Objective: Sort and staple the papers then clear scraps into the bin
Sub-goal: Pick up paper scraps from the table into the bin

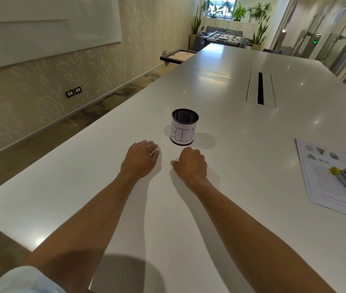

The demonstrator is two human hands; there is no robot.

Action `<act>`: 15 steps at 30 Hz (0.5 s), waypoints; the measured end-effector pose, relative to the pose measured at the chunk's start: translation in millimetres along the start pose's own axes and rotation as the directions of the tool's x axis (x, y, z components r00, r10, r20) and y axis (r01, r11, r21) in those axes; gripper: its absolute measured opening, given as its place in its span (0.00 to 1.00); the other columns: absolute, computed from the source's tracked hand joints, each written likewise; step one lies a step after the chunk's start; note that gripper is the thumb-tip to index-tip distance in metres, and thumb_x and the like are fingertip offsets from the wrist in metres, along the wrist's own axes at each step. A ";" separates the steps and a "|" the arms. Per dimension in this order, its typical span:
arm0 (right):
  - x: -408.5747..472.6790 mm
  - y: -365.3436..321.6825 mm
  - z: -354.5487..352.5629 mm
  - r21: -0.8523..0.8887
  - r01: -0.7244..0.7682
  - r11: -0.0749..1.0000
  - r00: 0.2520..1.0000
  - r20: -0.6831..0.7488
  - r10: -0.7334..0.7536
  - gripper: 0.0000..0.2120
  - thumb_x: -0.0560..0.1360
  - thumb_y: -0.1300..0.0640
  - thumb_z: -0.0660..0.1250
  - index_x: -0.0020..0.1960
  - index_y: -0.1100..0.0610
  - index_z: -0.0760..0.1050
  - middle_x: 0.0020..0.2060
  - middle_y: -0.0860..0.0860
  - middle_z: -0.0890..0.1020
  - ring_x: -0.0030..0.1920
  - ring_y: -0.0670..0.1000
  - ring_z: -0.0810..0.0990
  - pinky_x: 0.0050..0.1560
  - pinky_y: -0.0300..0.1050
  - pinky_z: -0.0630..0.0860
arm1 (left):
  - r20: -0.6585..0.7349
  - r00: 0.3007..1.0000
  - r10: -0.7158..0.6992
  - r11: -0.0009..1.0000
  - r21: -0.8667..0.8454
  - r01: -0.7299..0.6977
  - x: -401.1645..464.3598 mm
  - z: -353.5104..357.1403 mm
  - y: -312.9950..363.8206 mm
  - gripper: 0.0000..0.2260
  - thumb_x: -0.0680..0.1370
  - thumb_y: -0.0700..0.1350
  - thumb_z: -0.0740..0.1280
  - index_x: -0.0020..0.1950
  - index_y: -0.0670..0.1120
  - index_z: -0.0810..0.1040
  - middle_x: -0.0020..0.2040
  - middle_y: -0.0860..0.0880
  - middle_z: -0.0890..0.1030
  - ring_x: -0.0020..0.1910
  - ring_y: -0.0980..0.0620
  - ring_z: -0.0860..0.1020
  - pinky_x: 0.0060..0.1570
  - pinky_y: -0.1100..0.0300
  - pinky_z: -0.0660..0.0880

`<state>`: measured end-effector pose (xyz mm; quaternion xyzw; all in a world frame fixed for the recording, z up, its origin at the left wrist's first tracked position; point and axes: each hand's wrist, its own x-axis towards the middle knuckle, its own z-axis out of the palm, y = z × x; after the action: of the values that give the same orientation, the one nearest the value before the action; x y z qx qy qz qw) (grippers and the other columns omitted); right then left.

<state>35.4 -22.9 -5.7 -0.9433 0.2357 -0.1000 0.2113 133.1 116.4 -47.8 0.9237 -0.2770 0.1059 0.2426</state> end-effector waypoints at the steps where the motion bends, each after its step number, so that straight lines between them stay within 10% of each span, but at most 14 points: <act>1: -0.8 -1.4 -0.3 -0.027 0.008 1.000 1.000 -0.007 -0.008 0.15 0.74 0.50 0.70 0.40 0.56 0.66 0.39 0.52 0.71 0.43 0.57 0.74 0.40 0.46 0.67 | 0.000 1.000 -0.001 1.000 -0.004 0.001 -0.2 -0.2 0.1 0.16 0.80 0.48 0.60 0.64 0.44 0.77 0.66 0.45 0.77 0.67 0.45 0.72 0.69 0.47 0.64; 15: -1.5 -7.1 1.0 0.066 -0.097 0.993 0.995 0.022 0.096 0.07 0.75 0.58 0.67 0.44 0.56 0.68 0.50 0.57 0.79 0.50 0.59 0.78 0.43 0.48 0.72 | -0.028 1.000 0.015 1.000 0.002 -0.015 -3.4 -2.8 2.5 0.14 0.80 0.46 0.61 0.60 0.43 0.79 0.61 0.44 0.80 0.61 0.43 0.76 0.65 0.48 0.67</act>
<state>37.2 -16.1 -3.5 -0.9241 0.2755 -0.0886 0.2494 128.7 117.5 -45.5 0.9202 -0.2805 0.1207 0.2448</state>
